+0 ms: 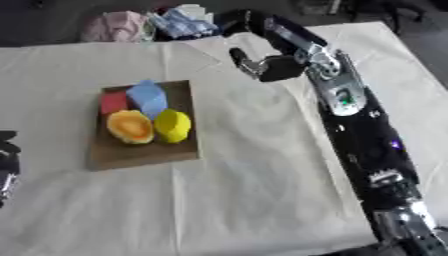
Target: Pick up objects on the table and place them in the box.
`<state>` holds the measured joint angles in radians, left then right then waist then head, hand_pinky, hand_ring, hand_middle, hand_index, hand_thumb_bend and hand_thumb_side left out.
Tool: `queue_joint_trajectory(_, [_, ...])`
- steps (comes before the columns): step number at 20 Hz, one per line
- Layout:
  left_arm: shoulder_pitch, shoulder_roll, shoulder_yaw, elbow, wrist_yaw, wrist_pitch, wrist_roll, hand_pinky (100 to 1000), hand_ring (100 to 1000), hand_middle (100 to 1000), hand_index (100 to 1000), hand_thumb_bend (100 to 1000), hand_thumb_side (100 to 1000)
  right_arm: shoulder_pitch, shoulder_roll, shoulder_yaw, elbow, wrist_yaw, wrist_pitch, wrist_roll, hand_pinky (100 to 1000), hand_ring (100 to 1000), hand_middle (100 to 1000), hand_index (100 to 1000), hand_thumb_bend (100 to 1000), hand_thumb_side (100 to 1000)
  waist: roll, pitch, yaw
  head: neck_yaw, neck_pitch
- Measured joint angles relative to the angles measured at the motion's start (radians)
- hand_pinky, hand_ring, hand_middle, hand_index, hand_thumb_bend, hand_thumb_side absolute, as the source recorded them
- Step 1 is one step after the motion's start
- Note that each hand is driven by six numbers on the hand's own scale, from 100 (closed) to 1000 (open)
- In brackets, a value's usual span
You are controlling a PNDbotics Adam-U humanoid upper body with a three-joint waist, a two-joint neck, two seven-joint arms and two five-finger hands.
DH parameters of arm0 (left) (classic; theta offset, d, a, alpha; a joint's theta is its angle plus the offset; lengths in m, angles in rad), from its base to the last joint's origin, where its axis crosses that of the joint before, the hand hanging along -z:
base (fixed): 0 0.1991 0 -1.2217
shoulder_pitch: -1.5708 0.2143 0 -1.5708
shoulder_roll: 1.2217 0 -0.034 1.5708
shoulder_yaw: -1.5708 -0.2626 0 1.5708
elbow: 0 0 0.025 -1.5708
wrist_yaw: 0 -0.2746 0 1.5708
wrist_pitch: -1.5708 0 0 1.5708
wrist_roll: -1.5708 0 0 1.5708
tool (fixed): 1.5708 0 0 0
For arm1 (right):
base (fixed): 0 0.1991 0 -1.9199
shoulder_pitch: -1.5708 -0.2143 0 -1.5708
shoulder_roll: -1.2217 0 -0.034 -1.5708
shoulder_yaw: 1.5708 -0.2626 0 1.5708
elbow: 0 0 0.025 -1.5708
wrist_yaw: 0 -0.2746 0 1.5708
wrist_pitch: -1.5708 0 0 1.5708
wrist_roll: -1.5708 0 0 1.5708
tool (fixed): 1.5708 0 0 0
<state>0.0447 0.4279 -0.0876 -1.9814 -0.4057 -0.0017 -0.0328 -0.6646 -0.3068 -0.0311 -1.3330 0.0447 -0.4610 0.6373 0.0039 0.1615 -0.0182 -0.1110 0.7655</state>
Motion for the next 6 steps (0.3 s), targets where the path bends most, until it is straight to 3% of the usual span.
queue_joint_trajectory(6, [0.001,-0.032,0.01,0.0,0.011,0.008,0.033,660,547,593,824,100,583,0.127,0.014,-0.046,-0.119,-0.104,0.073,0.006,883,725,752,852,100,460,0.0,0.0,-0.004,0.004,0.0])
